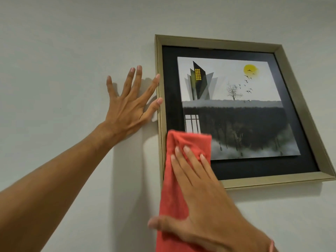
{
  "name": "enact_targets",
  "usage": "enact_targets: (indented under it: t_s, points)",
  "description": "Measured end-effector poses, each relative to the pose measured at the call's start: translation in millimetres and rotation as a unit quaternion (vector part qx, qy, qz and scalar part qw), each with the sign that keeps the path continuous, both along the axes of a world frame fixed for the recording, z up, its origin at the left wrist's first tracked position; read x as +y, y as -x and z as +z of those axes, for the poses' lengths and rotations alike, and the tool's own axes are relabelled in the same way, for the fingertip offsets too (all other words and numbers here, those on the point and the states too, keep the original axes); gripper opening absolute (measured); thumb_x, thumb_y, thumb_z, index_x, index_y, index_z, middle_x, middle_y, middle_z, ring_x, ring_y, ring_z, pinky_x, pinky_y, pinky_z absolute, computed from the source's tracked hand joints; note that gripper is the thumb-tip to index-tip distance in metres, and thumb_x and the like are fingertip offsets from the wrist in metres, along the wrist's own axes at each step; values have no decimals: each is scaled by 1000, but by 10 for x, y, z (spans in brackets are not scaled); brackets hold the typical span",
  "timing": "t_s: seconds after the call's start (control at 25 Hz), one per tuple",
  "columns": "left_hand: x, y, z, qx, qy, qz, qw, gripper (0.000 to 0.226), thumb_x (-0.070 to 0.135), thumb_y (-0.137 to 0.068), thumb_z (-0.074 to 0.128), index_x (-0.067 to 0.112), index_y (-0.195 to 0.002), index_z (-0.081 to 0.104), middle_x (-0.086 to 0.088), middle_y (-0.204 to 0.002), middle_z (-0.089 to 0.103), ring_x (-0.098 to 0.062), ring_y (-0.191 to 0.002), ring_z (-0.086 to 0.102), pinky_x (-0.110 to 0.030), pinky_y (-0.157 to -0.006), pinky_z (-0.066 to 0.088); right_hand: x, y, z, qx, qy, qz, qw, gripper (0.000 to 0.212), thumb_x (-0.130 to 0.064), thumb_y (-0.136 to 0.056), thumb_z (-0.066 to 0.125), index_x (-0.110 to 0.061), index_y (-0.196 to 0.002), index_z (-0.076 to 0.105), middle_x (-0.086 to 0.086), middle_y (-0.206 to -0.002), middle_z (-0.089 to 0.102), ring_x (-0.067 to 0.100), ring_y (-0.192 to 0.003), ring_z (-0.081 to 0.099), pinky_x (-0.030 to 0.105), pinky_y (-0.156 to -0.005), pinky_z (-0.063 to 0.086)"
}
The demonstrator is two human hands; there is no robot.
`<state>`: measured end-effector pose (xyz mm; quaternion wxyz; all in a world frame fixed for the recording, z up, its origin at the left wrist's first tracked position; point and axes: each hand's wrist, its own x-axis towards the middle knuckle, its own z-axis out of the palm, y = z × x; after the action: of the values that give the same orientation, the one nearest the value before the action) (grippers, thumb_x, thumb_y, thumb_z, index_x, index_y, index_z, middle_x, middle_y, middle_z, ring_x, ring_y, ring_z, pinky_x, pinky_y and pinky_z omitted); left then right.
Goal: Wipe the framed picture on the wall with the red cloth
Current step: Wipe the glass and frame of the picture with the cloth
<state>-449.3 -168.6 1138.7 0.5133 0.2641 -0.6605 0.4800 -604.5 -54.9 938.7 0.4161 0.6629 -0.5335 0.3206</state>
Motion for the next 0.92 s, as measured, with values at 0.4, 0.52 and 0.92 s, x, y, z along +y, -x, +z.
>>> enact_targets:
  t_s: [0.4,0.52,0.92]
  points:
    - [-46,0,20,-9,6,-5,1000,78,72,-91,-1,38,-162,-5,-9,-174,-12,-28,-161,-11,-77,-120,-2,-108,-122,78,-56,25,-12,998,132,-103,-66,13,-12,-159,-12,0,-168,-23,10,-152,-29,44,-127,-13]
    - [-61,-21,23,-8,7,-8,1000,75,69,-93,4,38,-162,-5,-11,-174,-13,-26,-161,-11,-77,-119,-3,-198,-70,643,-38,68,-40,996,130,-100,-69,16,-9,-159,-8,6,-169,-15,18,-155,-21,45,-127,-9]
    - [-105,-22,16,0,24,-6,1000,72,68,-94,4,41,-161,-3,-14,-174,-10,-27,-162,-7,-80,-117,-3,-41,-40,1191,12,51,-83,995,137,-103,-64,16,-7,-159,-9,10,-170,-13,23,-157,-15,48,-128,-6]
